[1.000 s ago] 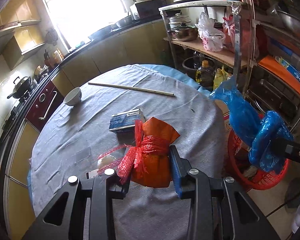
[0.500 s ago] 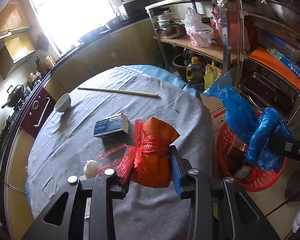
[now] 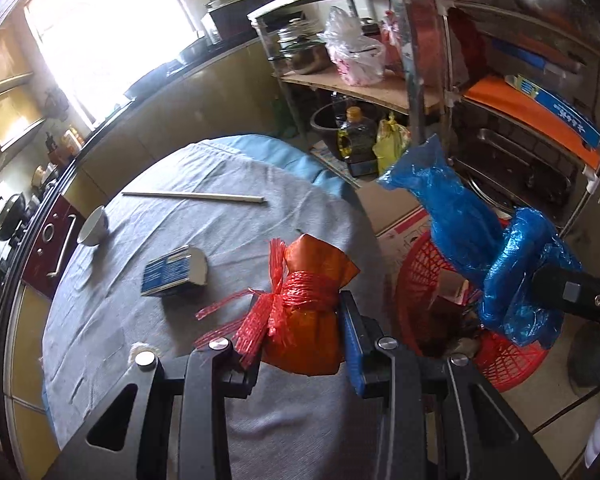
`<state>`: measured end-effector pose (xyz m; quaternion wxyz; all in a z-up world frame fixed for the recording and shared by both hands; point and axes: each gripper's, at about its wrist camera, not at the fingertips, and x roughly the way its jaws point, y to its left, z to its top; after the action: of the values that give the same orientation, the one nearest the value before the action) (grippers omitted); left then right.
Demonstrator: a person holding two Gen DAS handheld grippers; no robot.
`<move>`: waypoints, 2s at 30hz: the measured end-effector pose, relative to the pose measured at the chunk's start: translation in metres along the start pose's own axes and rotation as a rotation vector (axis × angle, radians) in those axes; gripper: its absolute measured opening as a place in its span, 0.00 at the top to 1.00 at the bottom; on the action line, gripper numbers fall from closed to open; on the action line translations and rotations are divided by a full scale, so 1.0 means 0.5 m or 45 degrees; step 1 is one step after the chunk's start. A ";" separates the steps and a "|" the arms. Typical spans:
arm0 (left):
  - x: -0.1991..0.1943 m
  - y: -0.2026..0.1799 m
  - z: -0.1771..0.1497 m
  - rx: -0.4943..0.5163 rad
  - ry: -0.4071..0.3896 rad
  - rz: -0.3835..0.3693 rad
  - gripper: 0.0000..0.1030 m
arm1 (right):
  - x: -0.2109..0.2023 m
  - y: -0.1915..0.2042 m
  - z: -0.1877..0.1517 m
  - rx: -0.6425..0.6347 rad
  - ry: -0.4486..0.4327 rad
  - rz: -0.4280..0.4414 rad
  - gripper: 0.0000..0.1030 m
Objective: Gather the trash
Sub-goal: 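Open both tools over the red basket to drop both bags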
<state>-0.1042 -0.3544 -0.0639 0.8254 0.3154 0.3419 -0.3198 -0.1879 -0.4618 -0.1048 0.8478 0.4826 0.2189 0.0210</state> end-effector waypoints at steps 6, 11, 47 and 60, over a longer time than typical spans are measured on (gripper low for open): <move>0.029 -0.049 0.012 0.048 0.018 -0.050 0.64 | -0.020 -0.029 0.007 0.044 -0.020 -0.037 0.46; 0.051 -0.082 0.012 0.078 0.042 -0.085 0.64 | -0.036 -0.060 0.014 0.095 -0.032 -0.070 0.46; 0.079 -0.016 -0.077 -0.042 0.178 -0.463 0.35 | -0.034 -0.138 0.028 0.260 -0.018 -0.360 0.36; -0.028 0.144 -0.213 -0.148 0.084 -0.239 0.30 | 0.060 -0.014 -0.012 0.103 0.082 -0.269 0.36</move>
<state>-0.0969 -0.2283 -0.0920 0.7971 0.2438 0.4150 -0.3647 -0.1644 -0.4531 -0.1240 0.8176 0.4899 0.2963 -0.0618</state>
